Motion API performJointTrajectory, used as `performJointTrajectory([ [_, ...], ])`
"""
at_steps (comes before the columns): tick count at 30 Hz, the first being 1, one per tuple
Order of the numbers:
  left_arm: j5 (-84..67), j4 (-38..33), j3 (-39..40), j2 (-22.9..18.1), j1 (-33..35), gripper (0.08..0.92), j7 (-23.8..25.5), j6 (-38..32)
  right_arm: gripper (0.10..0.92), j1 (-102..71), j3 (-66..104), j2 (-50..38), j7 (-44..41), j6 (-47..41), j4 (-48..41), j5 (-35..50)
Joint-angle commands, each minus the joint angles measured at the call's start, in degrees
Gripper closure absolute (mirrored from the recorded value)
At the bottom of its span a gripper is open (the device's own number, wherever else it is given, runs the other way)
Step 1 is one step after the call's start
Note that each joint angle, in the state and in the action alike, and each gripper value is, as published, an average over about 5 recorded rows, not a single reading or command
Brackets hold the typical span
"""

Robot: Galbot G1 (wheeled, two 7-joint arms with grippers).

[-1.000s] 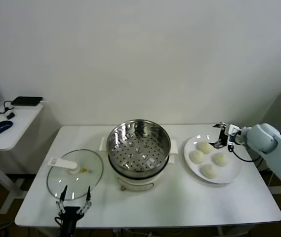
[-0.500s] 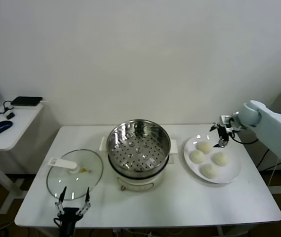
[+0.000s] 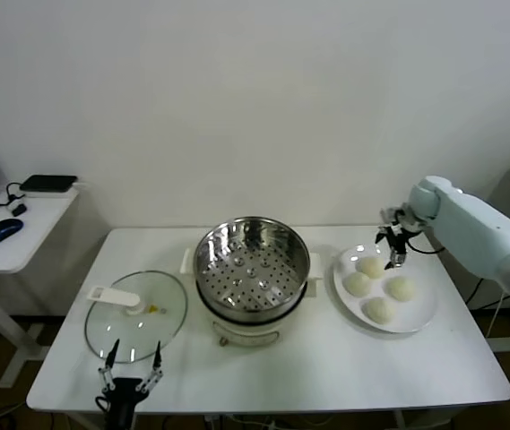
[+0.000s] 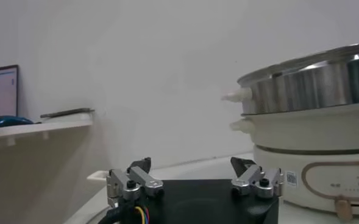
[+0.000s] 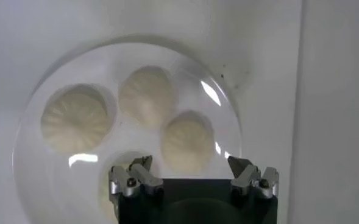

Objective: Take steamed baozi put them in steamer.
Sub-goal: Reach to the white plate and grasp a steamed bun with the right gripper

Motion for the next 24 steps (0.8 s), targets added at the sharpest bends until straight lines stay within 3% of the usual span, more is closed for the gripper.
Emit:
performJointTrajectory([
  [1, 0.0, 0.1, -0.1, 0.1, -0.1, 0.177, 0.0, 0.0, 0.203, -2.1, 5.5, 6.3, -0.5, 2.1, -10.1, -5.5],
  [24, 0.9, 1.9, -0.2, 0.8, -0.9, 0.177, -0.1, -0.6, 0.203, -3.0, 13.4, 11.2, 2.4, 5.0, -19.7, -13.1],
])
